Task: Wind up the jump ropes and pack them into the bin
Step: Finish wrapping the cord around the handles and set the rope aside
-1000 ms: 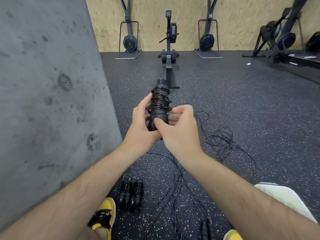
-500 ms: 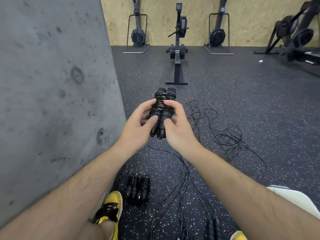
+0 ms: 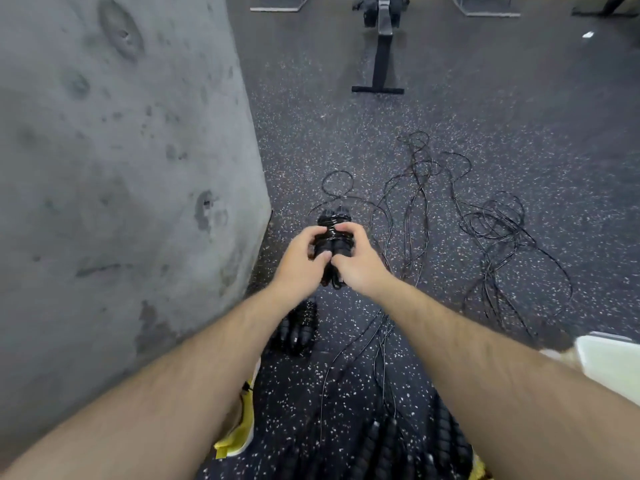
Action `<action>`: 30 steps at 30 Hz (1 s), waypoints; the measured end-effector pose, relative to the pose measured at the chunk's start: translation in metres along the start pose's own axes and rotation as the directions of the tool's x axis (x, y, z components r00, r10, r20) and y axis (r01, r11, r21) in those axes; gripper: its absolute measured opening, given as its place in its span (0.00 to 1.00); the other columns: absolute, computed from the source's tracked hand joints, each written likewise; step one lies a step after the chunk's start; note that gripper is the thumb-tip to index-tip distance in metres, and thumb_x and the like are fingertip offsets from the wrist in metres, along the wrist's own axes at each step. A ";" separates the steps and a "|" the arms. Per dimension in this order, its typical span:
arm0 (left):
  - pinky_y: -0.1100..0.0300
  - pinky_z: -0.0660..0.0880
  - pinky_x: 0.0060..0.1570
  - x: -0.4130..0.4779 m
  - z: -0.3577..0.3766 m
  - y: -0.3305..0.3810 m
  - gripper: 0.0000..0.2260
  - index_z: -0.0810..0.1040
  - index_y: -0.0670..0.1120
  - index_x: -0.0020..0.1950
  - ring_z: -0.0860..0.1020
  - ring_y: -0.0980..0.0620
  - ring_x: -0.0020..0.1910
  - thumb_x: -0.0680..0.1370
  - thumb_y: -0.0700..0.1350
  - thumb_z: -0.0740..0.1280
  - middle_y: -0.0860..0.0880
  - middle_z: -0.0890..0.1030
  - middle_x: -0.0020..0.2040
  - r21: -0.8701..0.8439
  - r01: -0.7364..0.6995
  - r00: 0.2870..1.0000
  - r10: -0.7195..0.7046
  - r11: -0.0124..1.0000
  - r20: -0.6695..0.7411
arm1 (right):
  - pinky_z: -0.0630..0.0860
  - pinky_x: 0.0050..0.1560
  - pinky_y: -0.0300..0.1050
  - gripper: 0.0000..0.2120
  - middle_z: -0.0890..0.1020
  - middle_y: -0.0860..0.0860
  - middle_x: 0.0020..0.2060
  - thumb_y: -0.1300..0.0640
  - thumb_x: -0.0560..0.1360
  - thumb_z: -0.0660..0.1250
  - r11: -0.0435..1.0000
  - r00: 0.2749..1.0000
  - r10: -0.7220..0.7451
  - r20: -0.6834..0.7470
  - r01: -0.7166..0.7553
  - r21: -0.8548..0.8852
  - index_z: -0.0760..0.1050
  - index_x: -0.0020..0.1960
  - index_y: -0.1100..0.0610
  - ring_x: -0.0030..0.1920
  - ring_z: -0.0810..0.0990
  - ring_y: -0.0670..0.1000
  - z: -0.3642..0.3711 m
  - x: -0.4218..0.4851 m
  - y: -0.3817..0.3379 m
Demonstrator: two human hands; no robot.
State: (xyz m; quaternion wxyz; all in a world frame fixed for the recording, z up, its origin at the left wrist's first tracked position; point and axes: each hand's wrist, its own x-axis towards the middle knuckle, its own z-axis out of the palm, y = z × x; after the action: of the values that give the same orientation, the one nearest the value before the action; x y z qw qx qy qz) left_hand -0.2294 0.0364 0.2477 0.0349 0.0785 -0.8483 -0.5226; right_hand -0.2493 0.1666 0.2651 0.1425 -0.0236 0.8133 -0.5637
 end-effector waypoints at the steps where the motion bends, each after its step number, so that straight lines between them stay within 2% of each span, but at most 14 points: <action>1: 0.49 0.74 0.66 -0.001 0.010 -0.018 0.21 0.74 0.51 0.70 0.79 0.49 0.59 0.78 0.37 0.69 0.50 0.78 0.62 0.007 0.049 0.999 -0.049 0.999 0.017 | 0.78 0.38 0.48 0.25 0.82 0.52 0.48 0.65 0.74 0.62 0.999 0.999 0.038 0.009 -0.038 -0.015 0.66 0.59 0.37 0.37 0.79 0.52 0.005 0.005 0.018; 5: 0.53 0.70 0.71 -0.006 0.044 -0.094 0.25 0.71 0.51 0.74 0.76 0.51 0.66 0.78 0.35 0.67 0.49 0.76 0.69 0.022 0.201 0.973 -0.202 0.979 0.115 | 0.79 0.40 0.46 0.28 0.80 0.47 0.46 0.66 0.74 0.61 0.981 0.979 0.192 0.073 -0.189 -0.040 0.62 0.67 0.41 0.40 0.80 0.50 0.037 0.023 0.095; 8: 0.54 0.66 0.73 -0.003 0.066 -0.139 0.26 0.69 0.50 0.75 0.73 0.50 0.70 0.78 0.34 0.66 0.48 0.75 0.71 0.076 0.251 0.952 -0.260 0.965 0.162 | 0.80 0.54 0.55 0.36 0.80 0.47 0.51 0.64 0.71 0.62 0.955 0.955 0.294 0.039 -0.295 0.036 0.56 0.68 0.33 0.50 0.82 0.54 0.064 0.034 0.145; 9: 0.53 0.66 0.73 -0.001 0.073 -0.150 0.26 0.68 0.51 0.76 0.72 0.50 0.70 0.79 0.34 0.65 0.49 0.74 0.71 0.102 0.268 0.945 -0.282 0.958 0.168 | 0.79 0.57 0.55 0.37 0.80 0.46 0.51 0.63 0.71 0.62 0.945 0.947 0.321 0.024 -0.322 0.056 0.55 0.69 0.33 0.52 0.82 0.54 0.072 0.037 0.159; 12: 0.49 0.65 0.74 -0.002 0.094 -0.181 0.27 0.66 0.52 0.77 0.70 0.49 0.71 0.79 0.37 0.65 0.49 0.73 0.71 0.181 0.282 0.934 -0.312 0.942 0.172 | 0.75 0.54 0.46 0.33 0.82 0.50 0.52 0.66 0.74 0.62 0.906 0.908 0.418 -0.025 -0.415 0.076 0.56 0.73 0.44 0.51 0.81 0.52 0.087 0.044 0.194; 14: 0.52 0.63 0.76 -0.005 0.104 -0.197 0.27 0.64 0.50 0.79 0.68 0.49 0.74 0.80 0.38 0.65 0.48 0.71 0.74 0.219 0.277 0.925 -0.321 0.935 0.201 | 0.73 0.53 0.44 0.31 0.81 0.49 0.52 0.67 0.75 0.62 0.892 0.892 0.449 -0.055 -0.443 0.091 0.57 0.72 0.46 0.50 0.80 0.50 0.092 0.047 0.217; 17: 0.58 0.57 0.76 -0.009 0.114 -0.215 0.26 0.61 0.48 0.81 0.62 0.51 0.78 0.83 0.39 0.62 0.48 0.65 0.78 0.314 0.251 0.908 -0.335 0.916 0.250 | 0.72 0.56 0.44 0.29 0.77 0.46 0.53 0.63 0.77 0.62 0.872 0.869 0.489 -0.075 -0.489 0.021 0.58 0.74 0.48 0.54 0.78 0.51 0.104 0.047 0.237; 19: 0.57 0.55 0.77 -0.012 0.118 -0.226 0.26 0.59 0.48 0.82 0.58 0.50 0.79 0.84 0.40 0.59 0.48 0.61 0.80 0.390 0.224 0.892 -0.349 0.893 0.286 | 0.71 0.65 0.48 0.30 0.75 0.51 0.64 0.59 0.78 0.64 0.849 0.852 0.519 -0.070 -0.523 -0.080 0.57 0.77 0.50 0.64 0.74 0.55 0.111 0.048 0.246; 21: 0.53 0.56 0.77 -0.015 0.121 -0.232 0.25 0.59 0.51 0.82 0.54 0.48 0.79 0.85 0.41 0.57 0.47 0.59 0.81 0.476 0.177 0.883 -0.353 0.861 0.310 | 0.66 0.71 0.51 0.31 0.67 0.54 0.72 0.54 0.79 0.64 0.791 0.826 0.561 -0.063 -0.557 -0.254 0.58 0.79 0.53 0.72 0.65 0.58 0.112 0.050 0.251; 24: 0.51 0.59 0.75 -0.020 0.122 -0.232 0.26 0.59 0.54 0.82 0.56 0.45 0.77 0.84 0.41 0.57 0.48 0.58 0.82 0.576 0.112 0.897 -0.332 0.809 0.291 | 0.64 0.71 0.51 0.30 0.66 0.53 0.70 0.48 0.78 0.65 0.757 0.829 0.558 -0.041 -0.529 -0.384 0.60 0.78 0.50 0.71 0.62 0.59 0.104 0.052 0.253; 27: 0.50 0.60 0.74 -0.030 0.119 -0.228 0.28 0.58 0.54 0.82 0.58 0.46 0.76 0.83 0.42 0.61 0.49 0.57 0.81 0.615 0.058 0.932 -0.263 0.786 0.248 | 0.64 0.71 0.50 0.22 0.71 0.54 0.66 0.50 0.78 0.64 0.791 0.870 0.488 -0.071 -0.475 -0.385 0.69 0.72 0.51 0.68 0.65 0.58 0.089 0.047 0.254; 30: 0.49 0.63 0.69 -0.046 0.117 -0.220 0.24 0.64 0.53 0.79 0.65 0.47 0.70 0.82 0.44 0.63 0.49 0.66 0.72 0.618 0.049 0.973 -0.177 0.784 0.148 | 0.65 0.70 0.48 0.19 0.75 0.54 0.63 0.53 0.79 0.62 0.815 0.896 0.432 -0.100 -0.435 -0.382 0.71 0.69 0.54 0.66 0.68 0.56 0.074 0.029 0.254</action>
State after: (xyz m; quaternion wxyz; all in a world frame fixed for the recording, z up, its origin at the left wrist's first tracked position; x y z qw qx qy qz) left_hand -0.1792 0.0501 -0.0007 -0.1085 0.0839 -0.9642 -0.2270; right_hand -0.2266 0.1856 0.0006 0.2558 0.1363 0.8943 -0.3409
